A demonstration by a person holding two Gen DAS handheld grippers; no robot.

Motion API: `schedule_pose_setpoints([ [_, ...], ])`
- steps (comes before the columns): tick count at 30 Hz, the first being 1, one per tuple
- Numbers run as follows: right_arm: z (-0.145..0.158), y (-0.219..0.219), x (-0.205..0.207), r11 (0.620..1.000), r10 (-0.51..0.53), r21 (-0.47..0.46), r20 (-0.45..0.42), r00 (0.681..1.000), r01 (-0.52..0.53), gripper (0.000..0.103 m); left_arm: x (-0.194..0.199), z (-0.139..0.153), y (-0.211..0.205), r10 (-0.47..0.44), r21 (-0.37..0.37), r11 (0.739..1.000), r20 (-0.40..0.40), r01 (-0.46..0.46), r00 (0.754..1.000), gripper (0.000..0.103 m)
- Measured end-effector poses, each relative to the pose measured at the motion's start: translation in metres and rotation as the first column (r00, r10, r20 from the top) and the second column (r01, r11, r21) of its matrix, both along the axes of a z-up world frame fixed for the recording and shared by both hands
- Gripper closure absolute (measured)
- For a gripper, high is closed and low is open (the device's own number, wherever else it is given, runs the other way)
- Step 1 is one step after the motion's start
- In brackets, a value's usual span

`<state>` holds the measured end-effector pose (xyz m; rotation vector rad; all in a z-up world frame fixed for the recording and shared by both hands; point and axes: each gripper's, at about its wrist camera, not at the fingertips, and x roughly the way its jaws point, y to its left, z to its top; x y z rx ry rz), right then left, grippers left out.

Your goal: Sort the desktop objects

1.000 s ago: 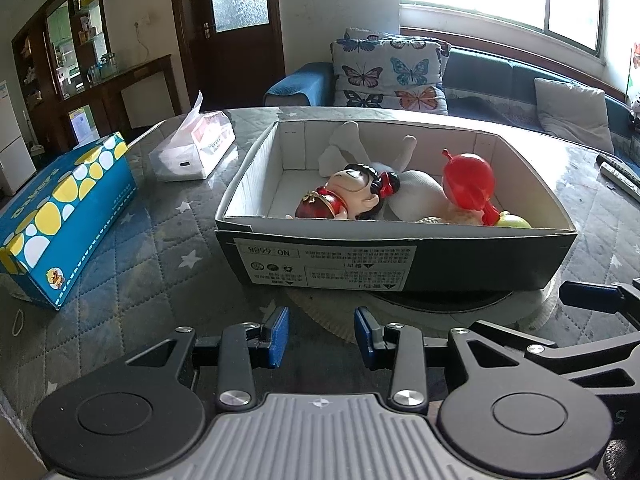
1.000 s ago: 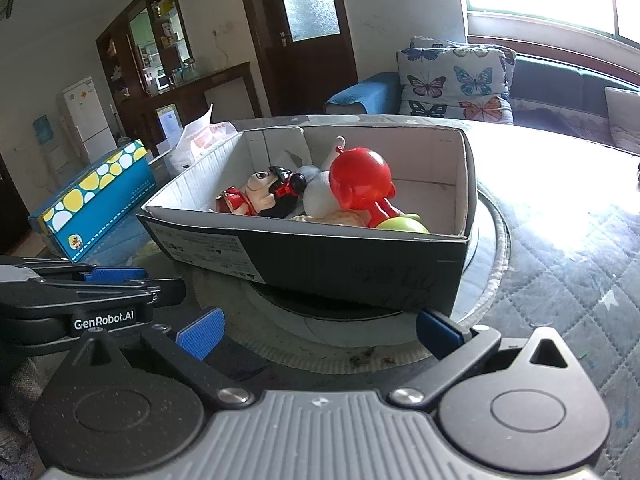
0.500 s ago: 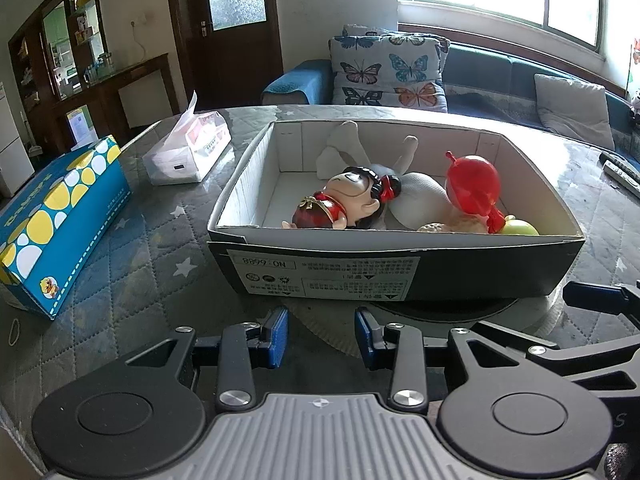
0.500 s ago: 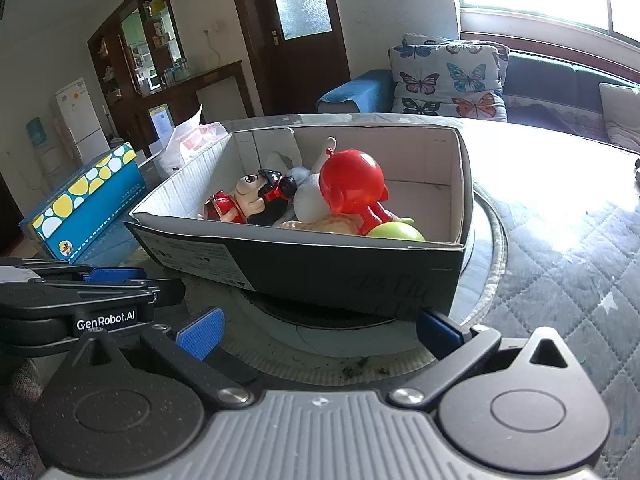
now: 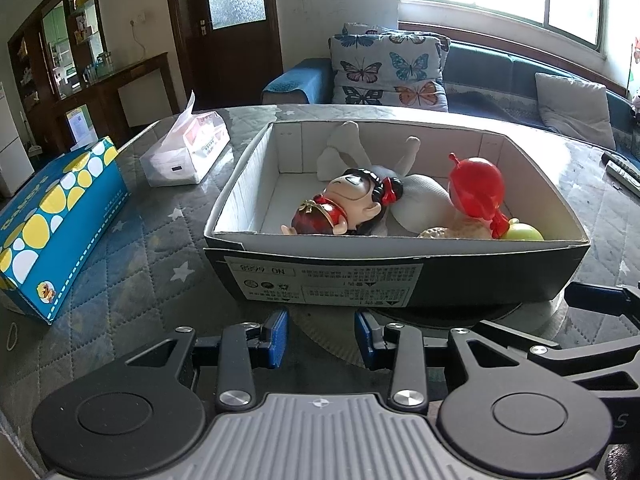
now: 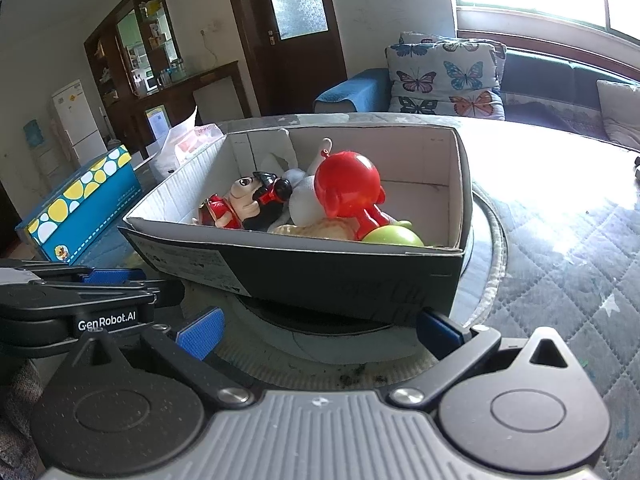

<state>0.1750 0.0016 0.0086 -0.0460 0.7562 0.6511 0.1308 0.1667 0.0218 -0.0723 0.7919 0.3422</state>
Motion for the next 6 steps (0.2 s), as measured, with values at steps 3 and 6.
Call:
schedule_pose_setpoints([
  [3, 0.0007, -0.0004, 0.0008, 1.000, -0.004, 0.004, 0.002, 1.000, 0.004, 0.000, -0.0001, 0.0005, 0.0012, -0.002, -0.014, 1.000, 0.011, 0.002, 1.000, 0.066],
  [6, 0.0012, -0.0006, 0.0011, 1.000, -0.007, 0.001, 0.007, 1.000, 0.007, 0.000, 0.0008, 0.0009, 0.0004, -0.002, -0.010, 1.000, 0.015, 0.002, 1.000, 0.066],
])
